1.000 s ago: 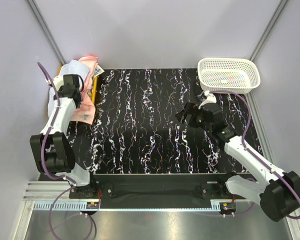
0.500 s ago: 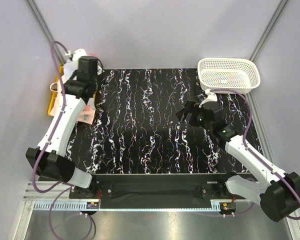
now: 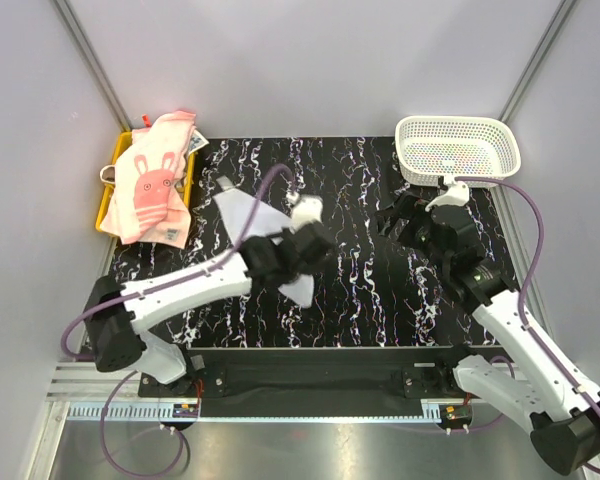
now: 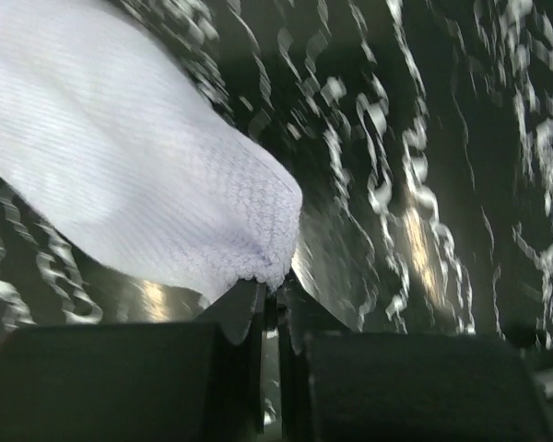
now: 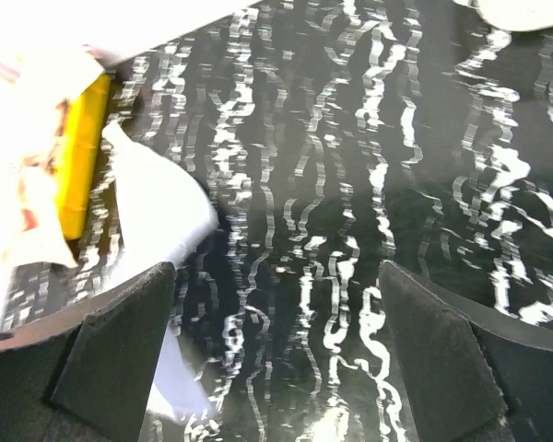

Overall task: Fold and stack the towels
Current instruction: Move the towel to the center of the board

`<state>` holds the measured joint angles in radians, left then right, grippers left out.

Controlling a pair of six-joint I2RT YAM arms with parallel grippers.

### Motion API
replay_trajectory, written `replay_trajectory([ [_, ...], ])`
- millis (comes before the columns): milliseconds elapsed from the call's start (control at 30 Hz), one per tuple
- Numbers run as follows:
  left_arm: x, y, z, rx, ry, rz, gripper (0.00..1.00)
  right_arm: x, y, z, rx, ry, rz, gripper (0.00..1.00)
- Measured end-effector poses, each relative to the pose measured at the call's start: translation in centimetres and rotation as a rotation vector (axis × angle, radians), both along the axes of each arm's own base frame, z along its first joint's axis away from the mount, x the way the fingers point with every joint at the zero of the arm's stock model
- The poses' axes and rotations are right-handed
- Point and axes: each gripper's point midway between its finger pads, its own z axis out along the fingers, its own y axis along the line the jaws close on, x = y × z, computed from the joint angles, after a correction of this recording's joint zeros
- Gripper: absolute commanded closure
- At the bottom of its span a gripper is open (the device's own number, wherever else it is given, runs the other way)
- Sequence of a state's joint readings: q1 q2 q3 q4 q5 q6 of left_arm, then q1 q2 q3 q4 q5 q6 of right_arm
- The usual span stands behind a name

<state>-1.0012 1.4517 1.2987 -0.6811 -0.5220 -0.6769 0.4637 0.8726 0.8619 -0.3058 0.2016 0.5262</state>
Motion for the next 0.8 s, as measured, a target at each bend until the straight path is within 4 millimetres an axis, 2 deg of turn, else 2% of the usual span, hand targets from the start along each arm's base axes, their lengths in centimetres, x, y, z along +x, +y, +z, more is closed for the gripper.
replay_trajectory([
  [100, -4.2, -3.3, -3.6, 0.003, 0.065, -0.075, 1.0, 0.2, -0.5, -1.0, -0.03, 0.032, -0.026, 0.0],
  [233, -9.9, -5.6, -7.3, 0.011, 0.143, -0.155, 1.0, 0.8, -0.6, -3.9, -0.086, 0.118, -0.045, 0.0],
  [267, -11.4, -6.1, -7.9, 0.007, 0.16, -0.177, 0.94, 1.0, -0.5, -4.4, -0.095, 0.133, -0.045, 0.0],
  [300, -12.8, -6.6, -8.1, -0.003, 0.173, -0.196, 0.81, 1.2, -0.4, -5.0, -0.105, 0.151, -0.044, 0.0],
  [367, -15.1, -7.3, -8.6, -0.02, 0.199, -0.227, 0.78, 1.6, -0.1, -6.5, -0.124, 0.191, -0.04, 0.0],
  [433, -16.1, -7.3, -9.0, -0.029, 0.217, -0.229, 0.58, 2.2, 0.3, -8.1, -0.142, 0.234, -0.034, 0.0],
  [467, -16.2, -6.9, -9.1, -0.029, 0.221, -0.22, 0.48, 2.5, 0.5, -9.0, -0.153, 0.256, -0.032, 0.0],
  [533, -15.9, -5.9, -8.6, -0.034, 0.215, -0.19, 0.43, 3.1, 0.9, -10.8, -0.174, 0.306, -0.023, 0.0],
  [600, -14.7, -4.9, -6.7, -0.072, 0.188, -0.153, 0.4, 3.8, 1.6, -12.3, -0.187, 0.348, -0.01, 0.02],
  [633, -13.8, -4.4, -5.5, -0.103, 0.172, -0.13, 0.35, 4.1, 1.9, -12.9, -0.192, 0.367, -0.003, 0.05],
  [700, -10.7, -2.6, -3.1, -0.17, 0.13, -0.049, 0.33, 4.9, 2.8, -14.1, -0.187, 0.395, 0.018, 0.06],
  [800, -4.1, 1.6, -0.5, -0.24, 0.052, 0.136, 0.3, 5.5, 4.1, -15.6, -0.165, 0.424, 0.054, 0.07],
])
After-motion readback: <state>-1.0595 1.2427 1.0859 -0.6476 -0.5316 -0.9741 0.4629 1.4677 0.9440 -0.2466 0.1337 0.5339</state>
